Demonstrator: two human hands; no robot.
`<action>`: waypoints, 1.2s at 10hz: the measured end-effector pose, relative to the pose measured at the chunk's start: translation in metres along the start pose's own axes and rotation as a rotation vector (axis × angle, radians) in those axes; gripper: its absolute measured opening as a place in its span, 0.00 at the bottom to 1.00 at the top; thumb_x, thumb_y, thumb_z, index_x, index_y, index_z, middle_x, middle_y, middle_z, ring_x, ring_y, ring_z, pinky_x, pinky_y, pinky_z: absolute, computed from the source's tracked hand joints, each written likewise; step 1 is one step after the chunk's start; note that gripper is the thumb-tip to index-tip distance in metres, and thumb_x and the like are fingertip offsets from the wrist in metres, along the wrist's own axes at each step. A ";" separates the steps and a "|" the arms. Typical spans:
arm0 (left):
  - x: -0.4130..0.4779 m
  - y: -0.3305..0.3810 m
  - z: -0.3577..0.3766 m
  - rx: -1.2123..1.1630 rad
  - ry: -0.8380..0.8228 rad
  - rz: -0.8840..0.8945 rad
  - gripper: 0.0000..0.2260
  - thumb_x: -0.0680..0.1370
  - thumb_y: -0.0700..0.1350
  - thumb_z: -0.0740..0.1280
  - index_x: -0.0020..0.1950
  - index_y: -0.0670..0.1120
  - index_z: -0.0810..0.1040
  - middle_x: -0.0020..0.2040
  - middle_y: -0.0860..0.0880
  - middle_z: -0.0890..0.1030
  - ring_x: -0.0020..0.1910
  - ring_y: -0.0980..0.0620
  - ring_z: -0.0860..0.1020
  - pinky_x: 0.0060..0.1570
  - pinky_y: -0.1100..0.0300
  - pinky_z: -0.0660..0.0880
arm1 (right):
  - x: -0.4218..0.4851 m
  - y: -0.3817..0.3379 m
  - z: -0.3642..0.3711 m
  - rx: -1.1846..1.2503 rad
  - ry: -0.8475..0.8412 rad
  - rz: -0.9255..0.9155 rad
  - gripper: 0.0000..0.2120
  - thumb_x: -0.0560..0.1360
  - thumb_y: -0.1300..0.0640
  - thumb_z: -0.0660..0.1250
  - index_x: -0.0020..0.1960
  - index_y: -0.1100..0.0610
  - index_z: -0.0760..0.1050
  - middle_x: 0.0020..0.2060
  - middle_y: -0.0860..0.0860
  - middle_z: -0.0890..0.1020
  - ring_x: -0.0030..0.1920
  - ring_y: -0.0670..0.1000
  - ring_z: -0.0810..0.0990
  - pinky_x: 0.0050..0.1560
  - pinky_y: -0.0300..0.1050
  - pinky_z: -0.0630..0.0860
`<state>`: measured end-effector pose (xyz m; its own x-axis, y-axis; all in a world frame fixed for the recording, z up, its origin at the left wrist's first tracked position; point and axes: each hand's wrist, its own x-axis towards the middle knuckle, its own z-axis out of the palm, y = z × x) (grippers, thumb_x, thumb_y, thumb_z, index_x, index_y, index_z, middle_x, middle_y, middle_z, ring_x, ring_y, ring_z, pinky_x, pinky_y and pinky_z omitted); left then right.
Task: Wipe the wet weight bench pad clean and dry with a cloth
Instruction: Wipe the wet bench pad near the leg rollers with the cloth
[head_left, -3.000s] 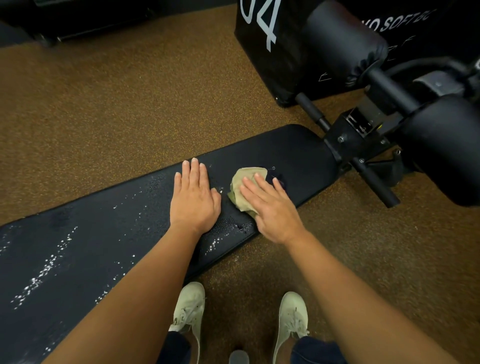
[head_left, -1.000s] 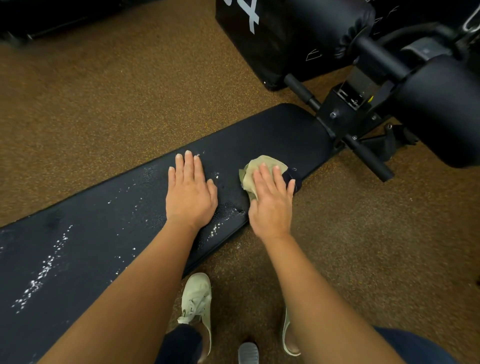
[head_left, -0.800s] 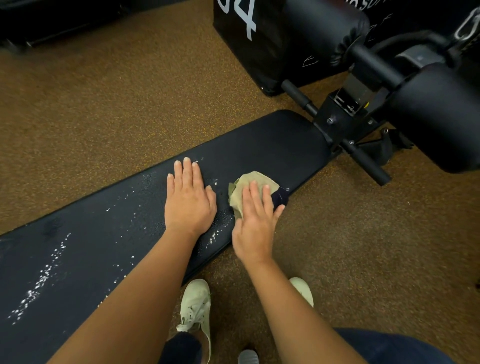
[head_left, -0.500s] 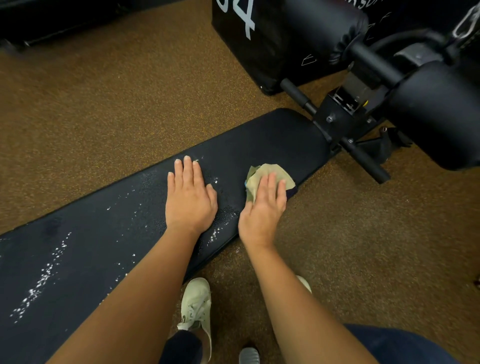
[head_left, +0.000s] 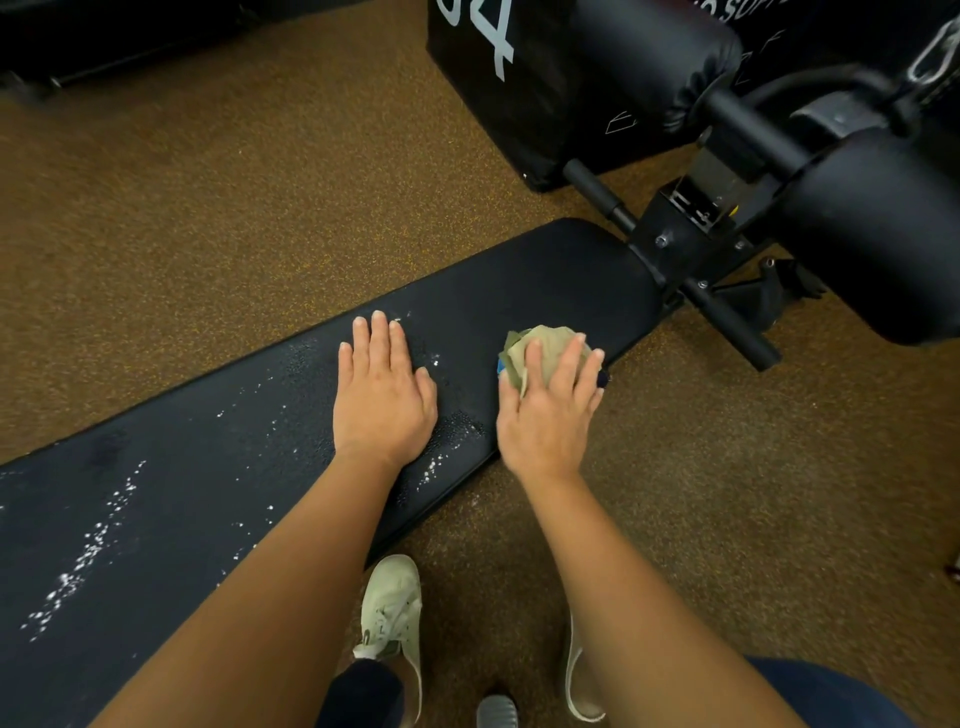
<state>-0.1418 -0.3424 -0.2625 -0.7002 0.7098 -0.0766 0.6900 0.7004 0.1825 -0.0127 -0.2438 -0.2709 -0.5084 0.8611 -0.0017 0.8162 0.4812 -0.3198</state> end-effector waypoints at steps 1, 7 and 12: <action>0.000 0.000 0.000 -0.002 -0.005 0.003 0.28 0.82 0.52 0.47 0.78 0.39 0.46 0.79 0.41 0.45 0.77 0.44 0.41 0.75 0.48 0.41 | 0.021 0.000 -0.002 0.016 0.016 0.084 0.28 0.80 0.40 0.48 0.75 0.52 0.59 0.76 0.60 0.47 0.75 0.64 0.42 0.71 0.67 0.52; 0.002 0.001 0.004 0.025 0.023 -0.010 0.29 0.80 0.53 0.43 0.78 0.39 0.48 0.79 0.41 0.47 0.77 0.43 0.43 0.75 0.47 0.44 | -0.003 -0.019 0.011 0.340 0.110 0.276 0.29 0.79 0.51 0.60 0.75 0.61 0.57 0.74 0.68 0.44 0.70 0.71 0.52 0.70 0.61 0.55; 0.001 0.001 0.002 0.015 -0.003 -0.008 0.28 0.82 0.52 0.46 0.78 0.40 0.46 0.79 0.42 0.45 0.77 0.44 0.41 0.75 0.48 0.41 | -0.008 -0.034 0.006 0.417 0.065 0.383 0.31 0.79 0.53 0.60 0.76 0.61 0.52 0.74 0.68 0.40 0.71 0.69 0.51 0.71 0.58 0.52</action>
<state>-0.1416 -0.3406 -0.2648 -0.7052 0.7043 -0.0813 0.6870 0.7072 0.1674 -0.0385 -0.2680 -0.2656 -0.1686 0.9761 -0.1371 0.7549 0.0384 -0.6547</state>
